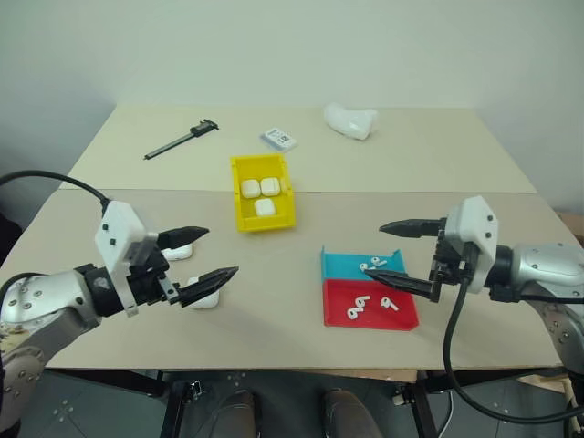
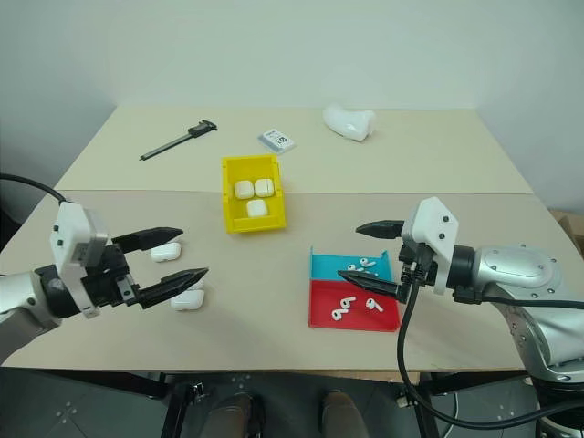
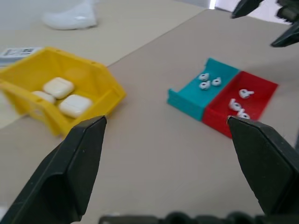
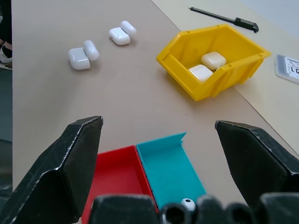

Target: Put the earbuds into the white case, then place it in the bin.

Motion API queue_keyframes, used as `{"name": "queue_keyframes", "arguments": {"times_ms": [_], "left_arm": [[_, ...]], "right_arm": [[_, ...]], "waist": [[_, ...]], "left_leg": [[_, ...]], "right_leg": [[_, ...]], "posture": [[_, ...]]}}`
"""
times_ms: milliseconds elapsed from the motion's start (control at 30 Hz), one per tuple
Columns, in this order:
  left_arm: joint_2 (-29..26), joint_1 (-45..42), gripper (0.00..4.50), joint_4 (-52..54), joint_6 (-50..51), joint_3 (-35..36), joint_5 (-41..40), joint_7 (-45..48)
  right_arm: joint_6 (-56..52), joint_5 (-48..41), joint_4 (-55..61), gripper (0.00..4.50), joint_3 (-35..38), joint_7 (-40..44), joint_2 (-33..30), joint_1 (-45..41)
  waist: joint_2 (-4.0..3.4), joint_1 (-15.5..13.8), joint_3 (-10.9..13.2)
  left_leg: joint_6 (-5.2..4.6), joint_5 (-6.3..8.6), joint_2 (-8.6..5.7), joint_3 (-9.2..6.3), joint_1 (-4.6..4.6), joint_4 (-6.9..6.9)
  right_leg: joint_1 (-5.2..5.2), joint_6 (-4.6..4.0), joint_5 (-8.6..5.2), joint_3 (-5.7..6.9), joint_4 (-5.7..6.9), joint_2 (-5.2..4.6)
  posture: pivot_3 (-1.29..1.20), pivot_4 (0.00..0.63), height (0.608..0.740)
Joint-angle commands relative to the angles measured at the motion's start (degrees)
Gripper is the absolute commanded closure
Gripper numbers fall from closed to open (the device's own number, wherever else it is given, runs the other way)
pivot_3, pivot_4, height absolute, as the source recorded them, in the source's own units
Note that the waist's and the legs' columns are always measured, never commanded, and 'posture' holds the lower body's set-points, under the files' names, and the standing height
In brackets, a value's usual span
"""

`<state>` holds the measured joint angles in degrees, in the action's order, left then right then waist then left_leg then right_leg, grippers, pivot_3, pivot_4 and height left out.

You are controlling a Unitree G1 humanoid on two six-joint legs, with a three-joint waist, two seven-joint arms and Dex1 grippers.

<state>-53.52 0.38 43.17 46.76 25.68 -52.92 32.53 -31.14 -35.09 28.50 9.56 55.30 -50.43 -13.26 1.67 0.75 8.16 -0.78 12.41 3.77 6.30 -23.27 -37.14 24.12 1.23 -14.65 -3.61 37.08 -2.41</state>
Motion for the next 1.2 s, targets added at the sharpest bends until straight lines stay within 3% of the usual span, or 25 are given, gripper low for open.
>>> {"name": "queue_keyframes", "arguments": {"times_ms": [33,133,300,433,567,1200], "left_arm": [[-4.5,-2.5,0.00,2.9,6.9,-0.4,-0.4,-6.5],[-13.9,-7.3,0.00,-0.4,21.2,-2.5,-10.9,-7.4],[-16.4,-15.7,0.00,-6.9,32.3,-5.2,-19.4,-16.9],[-14.7,-25.4,0.00,-15.2,40.0,-9.5,-25.1,-25.0],[-12.3,-33.1,0.00,-24.6,45.5,-14.3,-24.8,-34.0],[-2.6,-56.5,0.00,-61.8,45.7,-32.0,-37.5,-71.8]], "right_arm": [[0.1,-0.2,-0.3,0.04,-0.6,-0.2,0.3,-2.3],[-0.2,-0.6,0.1,0.04,-0.7,-0.5,0.3,-2.2],[-0.4,-0.7,1.6,0.04,-1.0,-1.9,1.2,-0.5],[-0.4,-0.5,2.3,0.04,-1.5,-2.8,2.0,0.4],[-0.4,-0.6,3.1,0.04,-1.8,-3.8,2.7,1.2],[0.7,2.5,6.8,0.04,-7.1,-10.8,9.7,3.2]], "waist": [[0.00,0.0,0.0],[0.08,0.0,0.0],[0.14,0.0,0.1],[0.15,-0.1,0.1],[0.15,-0.1,0.1],[0.25,-0.3,0.1]], "left_leg": [[0.00,0.00,0.00,0.01,0.01,0.00],[0.00,0.00,0.05,0.00,0.03,0.01],[0.00,0.00,-0.02,0.05,0.04,0.14],[0.01,-0.01,-0.04,0.02,0.08,0.12],[0.01,-0.01,-0.06,0.02,0.06,0.13],[0.16,-0.10,-0.10,-0.04,0.00,0.11]], "right_leg": [[0.00,0.00,0.00,0.00,0.00,0.00],[0.03,0.00,0.00,0.02,0.04,0.06],[0.06,0.02,-0.02,-0.05,0.01,-0.01],[0.02,0.01,-0.01,-0.02,0.03,0.01],[0.03,0.02,-0.01,-0.04,0.03,0.00],[0.08,0.00,0.01,-0.02,0.11,-0.02]], "posture": [[0.00,0.150,0.740],[0.00,0.150,0.740],[0.00,0.150,0.740],[0.00,0.150,0.740],[0.00,0.150,0.740],[0.00,0.150,0.740]]}}
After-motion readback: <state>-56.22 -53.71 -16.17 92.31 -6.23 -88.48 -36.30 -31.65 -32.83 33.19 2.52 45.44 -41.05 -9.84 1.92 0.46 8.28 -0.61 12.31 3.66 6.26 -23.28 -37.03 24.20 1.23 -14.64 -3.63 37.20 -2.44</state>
